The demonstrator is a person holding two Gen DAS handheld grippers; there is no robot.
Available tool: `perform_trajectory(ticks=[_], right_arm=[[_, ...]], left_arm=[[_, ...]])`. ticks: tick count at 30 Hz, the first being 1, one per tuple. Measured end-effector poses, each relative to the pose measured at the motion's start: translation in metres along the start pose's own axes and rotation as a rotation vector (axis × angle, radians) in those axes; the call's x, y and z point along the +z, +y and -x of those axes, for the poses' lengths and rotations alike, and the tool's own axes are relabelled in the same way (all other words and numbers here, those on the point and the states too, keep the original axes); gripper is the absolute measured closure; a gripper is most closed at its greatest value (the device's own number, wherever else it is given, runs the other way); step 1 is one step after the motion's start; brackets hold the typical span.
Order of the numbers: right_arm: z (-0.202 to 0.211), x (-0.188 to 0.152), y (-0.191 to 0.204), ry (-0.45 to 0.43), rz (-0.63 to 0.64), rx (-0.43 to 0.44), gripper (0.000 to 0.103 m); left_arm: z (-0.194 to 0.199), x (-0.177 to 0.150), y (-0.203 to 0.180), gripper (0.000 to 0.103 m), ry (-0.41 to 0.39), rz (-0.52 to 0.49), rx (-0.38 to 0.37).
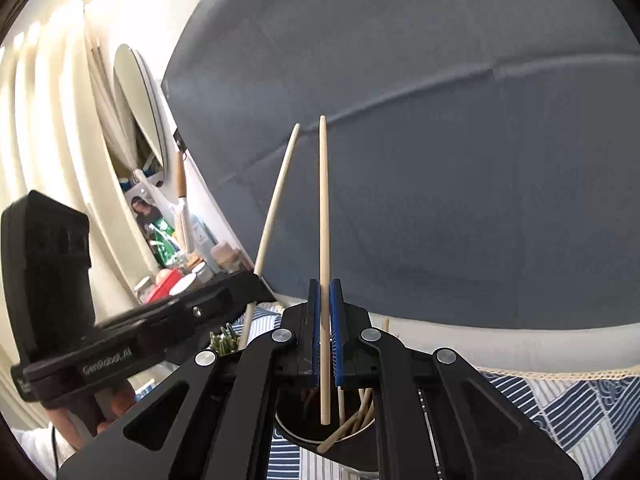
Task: Organize utensils
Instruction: 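Carry both sticks over the black cup and lower them inside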
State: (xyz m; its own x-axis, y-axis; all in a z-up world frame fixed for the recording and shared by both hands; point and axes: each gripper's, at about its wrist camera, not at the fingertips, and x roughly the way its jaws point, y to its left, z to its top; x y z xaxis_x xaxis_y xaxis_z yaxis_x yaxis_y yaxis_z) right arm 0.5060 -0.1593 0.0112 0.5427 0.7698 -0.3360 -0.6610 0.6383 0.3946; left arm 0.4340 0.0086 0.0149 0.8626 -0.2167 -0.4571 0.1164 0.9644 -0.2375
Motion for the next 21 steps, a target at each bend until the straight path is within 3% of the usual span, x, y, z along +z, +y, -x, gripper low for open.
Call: perform_trajectory(ticks=[6,12,21], right_arm=[[-0.010,-0.012,-0.005,0.002,0.015,0.000,0.098],[-0.012,-0.022,-0.011,0.013,0.022,-0.013,0.098],[-0.018,-0.018,-0.019,-0.030,-0.008,0.000,0.098]], left_arm=[[-0.014,-0.020,0.011,0.098,-0.010,0.061,-0.051],[-0.020,-0.037,0.016,0.098,-0.032,0.060,-0.068],[-0.029,-0.035,0.032,0.098,-0.090,0.090,-0.116]])
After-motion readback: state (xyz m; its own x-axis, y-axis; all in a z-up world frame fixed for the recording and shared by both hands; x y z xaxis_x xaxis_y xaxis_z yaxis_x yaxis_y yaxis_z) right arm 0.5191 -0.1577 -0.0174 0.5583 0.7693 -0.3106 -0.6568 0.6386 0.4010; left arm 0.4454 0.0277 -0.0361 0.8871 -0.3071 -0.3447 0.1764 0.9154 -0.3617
